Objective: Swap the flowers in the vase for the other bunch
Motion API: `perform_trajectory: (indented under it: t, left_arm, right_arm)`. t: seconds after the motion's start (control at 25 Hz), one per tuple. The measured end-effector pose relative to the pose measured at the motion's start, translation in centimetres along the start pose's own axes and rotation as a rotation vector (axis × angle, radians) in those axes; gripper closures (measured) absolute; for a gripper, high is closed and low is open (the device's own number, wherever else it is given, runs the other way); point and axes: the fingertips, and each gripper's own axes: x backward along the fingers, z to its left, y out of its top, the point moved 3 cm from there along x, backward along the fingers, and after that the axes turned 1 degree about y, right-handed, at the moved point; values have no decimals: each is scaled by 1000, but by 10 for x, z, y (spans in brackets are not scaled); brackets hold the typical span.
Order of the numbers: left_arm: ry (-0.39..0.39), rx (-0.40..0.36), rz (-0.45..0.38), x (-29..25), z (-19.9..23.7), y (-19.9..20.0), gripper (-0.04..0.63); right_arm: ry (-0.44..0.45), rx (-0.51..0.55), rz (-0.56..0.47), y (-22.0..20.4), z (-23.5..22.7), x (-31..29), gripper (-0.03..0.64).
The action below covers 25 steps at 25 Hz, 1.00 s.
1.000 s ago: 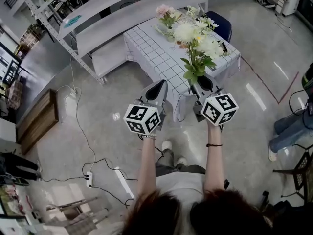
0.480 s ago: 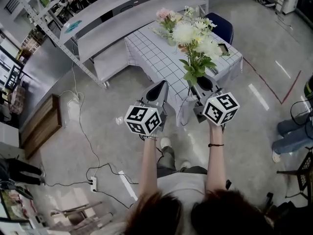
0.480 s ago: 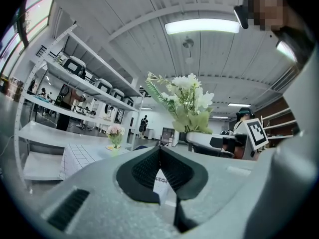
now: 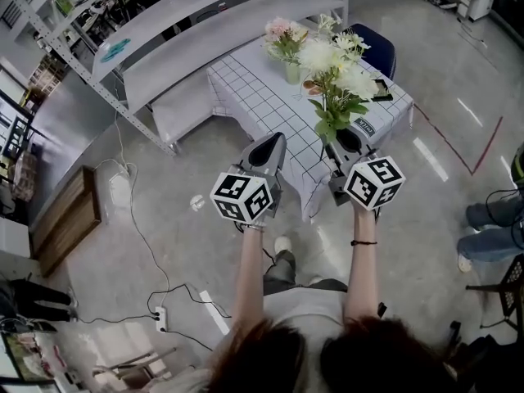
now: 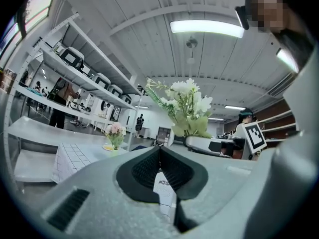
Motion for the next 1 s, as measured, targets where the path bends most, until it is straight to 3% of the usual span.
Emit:
perform_trajectory:
  t: [0.52,0.76,1.0]
  left_arm:
    - [-113,17,-1,-50,68,17,583]
    - [-153,13,0,-62,60,2,583]
    - [-200,27,11,-78,106,16,583]
  right_arm:
    - [-95,10,-15,-7,-26,-68,566]
    - [-131,13,-36,-17,-38,-54,566]
    - [-184,10,-49,-17,-42,-99,566]
